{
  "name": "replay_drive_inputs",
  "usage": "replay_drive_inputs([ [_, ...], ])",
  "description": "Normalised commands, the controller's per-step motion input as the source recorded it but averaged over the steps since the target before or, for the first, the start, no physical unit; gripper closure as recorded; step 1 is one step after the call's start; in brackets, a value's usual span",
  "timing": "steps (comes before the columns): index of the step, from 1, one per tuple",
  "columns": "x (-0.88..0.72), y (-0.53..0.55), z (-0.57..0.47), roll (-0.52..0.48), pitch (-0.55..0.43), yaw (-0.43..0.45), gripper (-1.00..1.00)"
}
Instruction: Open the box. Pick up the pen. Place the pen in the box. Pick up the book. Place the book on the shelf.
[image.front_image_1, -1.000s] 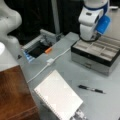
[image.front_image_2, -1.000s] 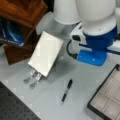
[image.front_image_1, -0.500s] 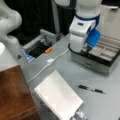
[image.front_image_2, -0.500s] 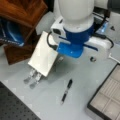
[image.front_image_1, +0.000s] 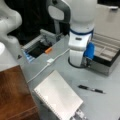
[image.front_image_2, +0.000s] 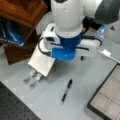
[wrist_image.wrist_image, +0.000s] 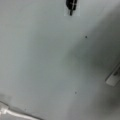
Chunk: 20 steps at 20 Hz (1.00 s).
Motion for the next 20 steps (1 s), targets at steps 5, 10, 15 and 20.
replay_drive_inputs([
  [5,0.08,-0.03,-0.08,-0.166,-0.054,0.426,-1.0],
  [10,0.17,-0.05,-0.1,-0.091,-0.027,0.447,-1.0],
  [15,0.23,0.03,-0.17,0.006,-0.013,0.324,-1.0],
  [20,0.2,0.1,-0.16,0.101,0.097,0.15,-1.0],
])
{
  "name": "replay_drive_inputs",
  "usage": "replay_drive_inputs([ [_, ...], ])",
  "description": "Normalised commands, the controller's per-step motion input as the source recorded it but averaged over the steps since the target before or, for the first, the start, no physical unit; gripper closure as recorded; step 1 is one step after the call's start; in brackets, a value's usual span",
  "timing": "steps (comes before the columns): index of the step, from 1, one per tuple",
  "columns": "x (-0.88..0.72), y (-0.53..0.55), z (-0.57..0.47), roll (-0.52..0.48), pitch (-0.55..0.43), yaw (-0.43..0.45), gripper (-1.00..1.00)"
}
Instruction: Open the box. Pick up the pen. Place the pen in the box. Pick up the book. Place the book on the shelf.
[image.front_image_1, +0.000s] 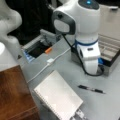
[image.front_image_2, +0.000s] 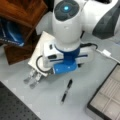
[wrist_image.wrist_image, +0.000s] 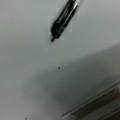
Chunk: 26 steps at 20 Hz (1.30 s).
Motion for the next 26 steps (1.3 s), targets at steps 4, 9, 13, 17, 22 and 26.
replay_drive_inputs([
  [4,0.25,0.09,-0.16,0.166,0.098,0.044,-1.0],
  [9,0.32,0.08,-0.17,0.155,0.094,0.025,-1.0],
  [13,0.28,0.08,-0.11,0.127,0.137,0.026,-1.0],
  [17,0.27,0.08,-0.09,0.082,0.086,0.004,-1.0],
  [22,0.31,0.02,-0.12,0.073,0.081,0.006,-1.0],
  [26,0.27,-0.03,-0.1,0.018,0.044,0.05,-1.0],
])
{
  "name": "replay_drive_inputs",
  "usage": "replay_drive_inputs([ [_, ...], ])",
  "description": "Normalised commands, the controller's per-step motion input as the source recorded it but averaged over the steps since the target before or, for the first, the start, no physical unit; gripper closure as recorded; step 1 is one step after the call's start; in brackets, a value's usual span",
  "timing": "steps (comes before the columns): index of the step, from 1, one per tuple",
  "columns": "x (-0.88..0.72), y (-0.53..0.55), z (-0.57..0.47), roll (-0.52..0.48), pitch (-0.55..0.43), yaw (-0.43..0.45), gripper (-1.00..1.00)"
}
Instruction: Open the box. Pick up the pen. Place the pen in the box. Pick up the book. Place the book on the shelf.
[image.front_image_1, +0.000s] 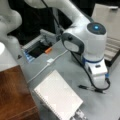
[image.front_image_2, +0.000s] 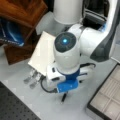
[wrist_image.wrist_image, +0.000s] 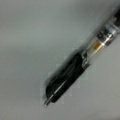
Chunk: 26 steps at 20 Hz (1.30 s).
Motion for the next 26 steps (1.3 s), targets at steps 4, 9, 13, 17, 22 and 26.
replay_drive_inputs([
  [4,0.25,-0.04,-0.09,0.012,0.048,0.06,-1.0],
  [9,0.31,-0.03,-0.1,0.027,0.062,0.051,-1.0],
  [13,0.35,-0.1,-0.12,0.046,0.065,0.093,-1.0],
  [17,0.32,-0.14,-0.09,0.044,0.064,0.137,-1.0],
  [22,0.24,-0.09,-0.02,0.034,0.047,0.141,-1.0],
  [26,0.15,-0.08,0.01,-0.025,0.051,0.089,-1.0],
])
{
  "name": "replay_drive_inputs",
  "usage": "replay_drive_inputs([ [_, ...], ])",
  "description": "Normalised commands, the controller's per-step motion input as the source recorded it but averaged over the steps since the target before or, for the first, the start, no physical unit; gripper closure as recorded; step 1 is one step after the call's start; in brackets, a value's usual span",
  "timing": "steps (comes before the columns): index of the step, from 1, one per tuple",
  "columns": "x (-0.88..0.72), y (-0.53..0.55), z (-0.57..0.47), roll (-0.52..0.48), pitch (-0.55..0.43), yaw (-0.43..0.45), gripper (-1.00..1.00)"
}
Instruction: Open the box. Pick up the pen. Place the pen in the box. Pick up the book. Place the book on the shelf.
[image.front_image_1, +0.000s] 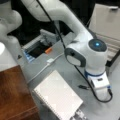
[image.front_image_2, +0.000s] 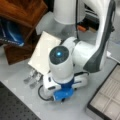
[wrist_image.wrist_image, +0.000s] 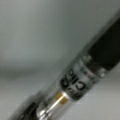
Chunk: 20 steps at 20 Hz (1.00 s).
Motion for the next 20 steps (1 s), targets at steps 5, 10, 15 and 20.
replay_drive_inputs([
  [5,0.1,-0.07,-0.02,-0.033,0.026,0.1,-1.0],
  [10,0.05,-0.05,-0.03,-0.049,0.008,0.095,1.0],
  [15,0.01,-0.02,-0.02,-0.044,-0.005,0.075,1.0],
  [20,0.0,-0.01,-0.01,-0.075,-0.044,0.055,1.0],
])
